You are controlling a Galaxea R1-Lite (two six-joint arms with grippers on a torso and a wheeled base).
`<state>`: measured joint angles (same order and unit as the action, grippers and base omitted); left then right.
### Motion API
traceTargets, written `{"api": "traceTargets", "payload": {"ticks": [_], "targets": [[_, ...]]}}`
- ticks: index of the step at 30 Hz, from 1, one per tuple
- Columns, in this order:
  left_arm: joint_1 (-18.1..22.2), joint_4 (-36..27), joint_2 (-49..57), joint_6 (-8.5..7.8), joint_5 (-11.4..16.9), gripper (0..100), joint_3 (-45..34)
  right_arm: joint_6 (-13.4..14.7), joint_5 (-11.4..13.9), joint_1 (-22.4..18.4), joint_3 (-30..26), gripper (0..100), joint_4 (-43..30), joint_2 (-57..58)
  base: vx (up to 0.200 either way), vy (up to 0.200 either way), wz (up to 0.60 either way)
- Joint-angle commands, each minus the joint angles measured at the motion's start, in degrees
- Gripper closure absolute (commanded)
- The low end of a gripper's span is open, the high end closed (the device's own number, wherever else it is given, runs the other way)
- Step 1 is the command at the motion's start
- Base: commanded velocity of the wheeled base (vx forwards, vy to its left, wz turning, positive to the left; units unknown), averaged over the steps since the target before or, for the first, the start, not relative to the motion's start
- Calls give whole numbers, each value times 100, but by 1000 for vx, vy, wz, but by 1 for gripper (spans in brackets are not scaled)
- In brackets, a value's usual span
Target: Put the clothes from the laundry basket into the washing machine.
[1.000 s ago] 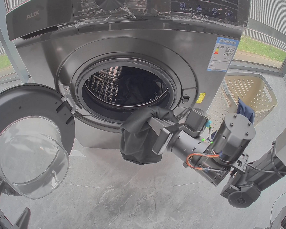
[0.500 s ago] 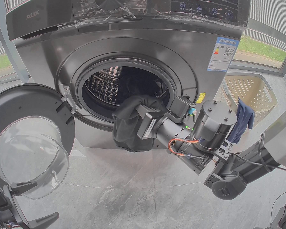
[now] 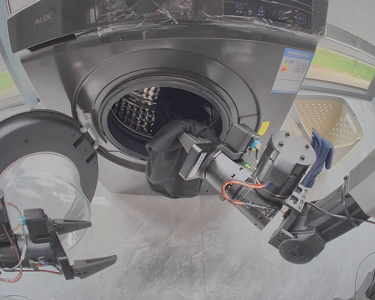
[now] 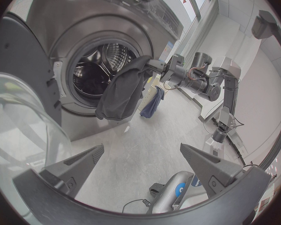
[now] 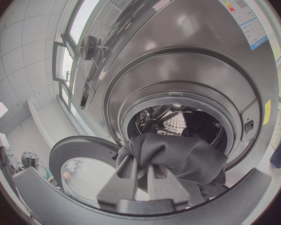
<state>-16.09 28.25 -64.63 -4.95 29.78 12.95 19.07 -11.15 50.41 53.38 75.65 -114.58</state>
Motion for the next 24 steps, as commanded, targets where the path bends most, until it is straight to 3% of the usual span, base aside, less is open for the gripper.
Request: {"api": "traceTargets", "payload": {"ticks": [1, 11, 19, 24], "targets": [[-289, 673, -1684, 20, -78, 0, 314, 1, -1, 57, -276, 100, 28, 261, 0, 0, 0], [-342, 1781, -3161, 152, -87, 0, 613, -8, 8, 127, -495, 100, 11, 489, 0, 0, 0], [-474, 2106, -3925, 310, -122, 0, 885, -8, 8, 233, -469, 100, 19, 489, 0, 0, 0], [-535, 2299, -4365, 565, -192, 0, 1272, -8, 17, 277, -495, 100, 28, 498, 0, 0, 0]]}}
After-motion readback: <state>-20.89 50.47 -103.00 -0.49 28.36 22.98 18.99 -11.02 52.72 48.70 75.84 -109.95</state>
